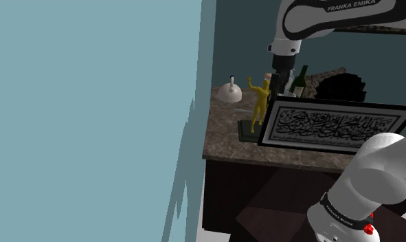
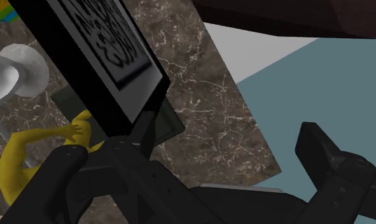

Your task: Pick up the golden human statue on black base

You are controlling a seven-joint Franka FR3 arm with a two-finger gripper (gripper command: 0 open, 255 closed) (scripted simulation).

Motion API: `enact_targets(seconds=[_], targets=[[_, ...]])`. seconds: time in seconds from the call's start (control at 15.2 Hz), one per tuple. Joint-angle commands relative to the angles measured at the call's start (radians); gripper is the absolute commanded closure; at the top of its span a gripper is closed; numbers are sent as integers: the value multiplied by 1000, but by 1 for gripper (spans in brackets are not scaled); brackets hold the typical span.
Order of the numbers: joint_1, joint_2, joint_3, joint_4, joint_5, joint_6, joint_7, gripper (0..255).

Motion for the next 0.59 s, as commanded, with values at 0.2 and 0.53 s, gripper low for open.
enact_targets(seconds=[0.2, 0.53], targets=[[-16, 133, -68, 107, -31, 71, -115, 0], [-28, 278, -127, 244, -28, 122, -227, 0]])
